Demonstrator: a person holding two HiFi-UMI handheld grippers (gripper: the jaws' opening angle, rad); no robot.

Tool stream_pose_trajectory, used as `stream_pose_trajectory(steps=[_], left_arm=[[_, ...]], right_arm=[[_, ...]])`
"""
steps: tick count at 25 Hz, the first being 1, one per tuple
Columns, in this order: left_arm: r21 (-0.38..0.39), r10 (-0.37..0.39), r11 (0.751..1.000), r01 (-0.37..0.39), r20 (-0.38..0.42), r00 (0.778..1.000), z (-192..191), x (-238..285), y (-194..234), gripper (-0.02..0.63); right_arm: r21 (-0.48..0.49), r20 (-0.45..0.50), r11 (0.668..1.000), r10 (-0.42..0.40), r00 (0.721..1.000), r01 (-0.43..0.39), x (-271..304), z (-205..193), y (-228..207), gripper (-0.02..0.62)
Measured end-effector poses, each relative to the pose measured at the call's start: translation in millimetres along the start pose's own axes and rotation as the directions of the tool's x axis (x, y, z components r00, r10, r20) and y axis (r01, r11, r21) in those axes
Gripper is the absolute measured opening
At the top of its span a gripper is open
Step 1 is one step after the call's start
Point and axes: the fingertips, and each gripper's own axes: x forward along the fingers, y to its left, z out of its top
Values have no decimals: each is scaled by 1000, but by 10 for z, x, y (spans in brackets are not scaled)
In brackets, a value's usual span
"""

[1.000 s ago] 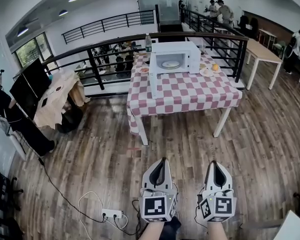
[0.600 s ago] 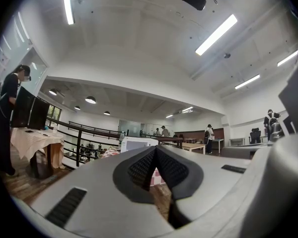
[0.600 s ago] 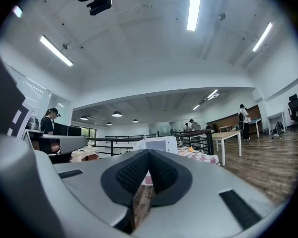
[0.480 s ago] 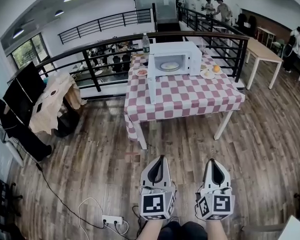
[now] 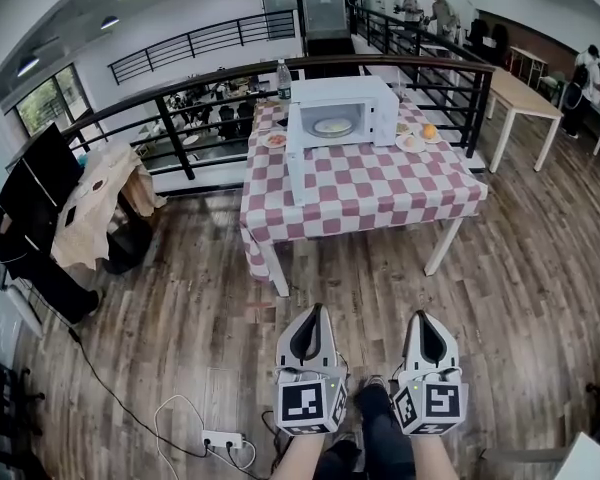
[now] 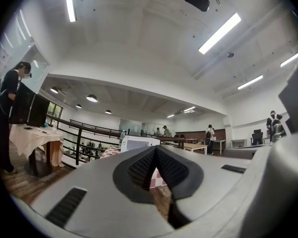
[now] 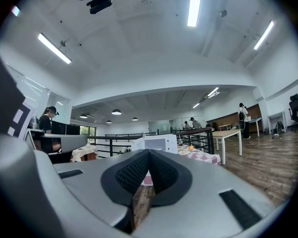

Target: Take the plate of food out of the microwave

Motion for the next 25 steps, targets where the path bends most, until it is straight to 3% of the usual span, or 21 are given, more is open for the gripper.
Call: stream_pose_trajectory(steps=[9,18,25], left_arm=[[8,24,1000,-24,-12,1000,-124,453,39,12],[10,30,999,-30,-23,999,-235,1189,66,12],[25,77,997,-77,-29,997,-229,1752,247,12]], right_arm=[[5,0,1000,27,1000,-27,472,-33,-163,-9],[2,-20,999,43,999,-43,1208,-69,-429,-9],[-11,-25,996,84,996,-84,1842,13,-544,-9]])
